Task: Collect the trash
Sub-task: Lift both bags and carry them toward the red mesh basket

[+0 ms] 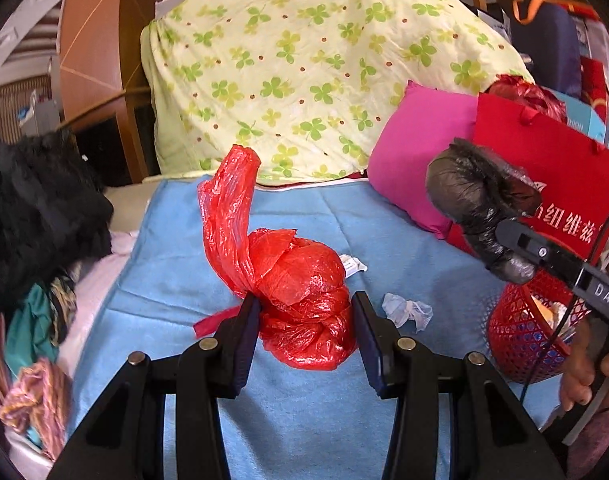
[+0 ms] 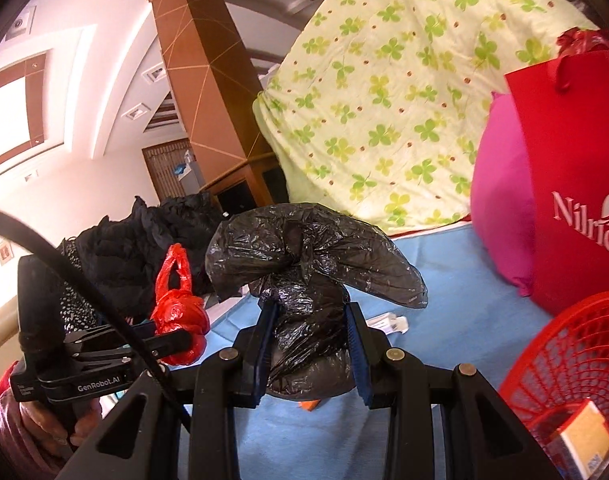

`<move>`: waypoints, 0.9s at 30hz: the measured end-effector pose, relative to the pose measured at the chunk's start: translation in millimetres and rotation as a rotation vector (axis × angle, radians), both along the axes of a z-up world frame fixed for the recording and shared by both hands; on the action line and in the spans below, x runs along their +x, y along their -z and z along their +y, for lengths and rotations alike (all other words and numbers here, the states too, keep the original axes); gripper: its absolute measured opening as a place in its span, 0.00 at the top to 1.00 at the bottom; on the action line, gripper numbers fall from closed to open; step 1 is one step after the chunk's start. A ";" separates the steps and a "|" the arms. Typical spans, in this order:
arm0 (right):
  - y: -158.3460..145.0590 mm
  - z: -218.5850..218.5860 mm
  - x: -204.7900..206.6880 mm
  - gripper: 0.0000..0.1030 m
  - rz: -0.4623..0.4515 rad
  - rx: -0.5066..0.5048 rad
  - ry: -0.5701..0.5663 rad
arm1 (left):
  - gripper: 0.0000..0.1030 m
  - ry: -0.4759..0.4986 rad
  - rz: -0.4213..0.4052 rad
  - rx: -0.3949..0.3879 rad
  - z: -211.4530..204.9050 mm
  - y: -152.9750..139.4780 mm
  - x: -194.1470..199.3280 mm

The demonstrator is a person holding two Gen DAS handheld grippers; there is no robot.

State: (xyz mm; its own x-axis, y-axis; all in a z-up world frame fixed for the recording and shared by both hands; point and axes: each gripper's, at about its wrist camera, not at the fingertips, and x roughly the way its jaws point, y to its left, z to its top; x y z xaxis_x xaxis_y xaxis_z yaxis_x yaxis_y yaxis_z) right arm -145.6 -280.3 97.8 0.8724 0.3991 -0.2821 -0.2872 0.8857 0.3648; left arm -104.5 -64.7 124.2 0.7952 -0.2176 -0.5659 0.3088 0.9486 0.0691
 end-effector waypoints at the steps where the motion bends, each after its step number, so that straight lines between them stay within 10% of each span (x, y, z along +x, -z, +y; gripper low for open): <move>1: -0.8 -2.9 -1.6 0.65 -0.003 0.004 0.006 | 0.54 -0.001 -0.005 0.010 -2.4 -0.5 -1.6; 27: -5.5 -35.0 -25.4 0.65 -0.028 -0.026 0.115 | 0.54 0.059 -0.071 0.119 -59.9 -9.9 -20.6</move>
State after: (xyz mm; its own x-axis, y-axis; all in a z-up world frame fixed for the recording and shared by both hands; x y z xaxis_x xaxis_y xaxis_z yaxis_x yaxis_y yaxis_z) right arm -171.0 -315.3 103.2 0.9199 0.2885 -0.2656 -0.1928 0.9226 0.3342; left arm -125.1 -124.6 134.1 0.8220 -0.2000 -0.5332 0.3540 0.9129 0.2033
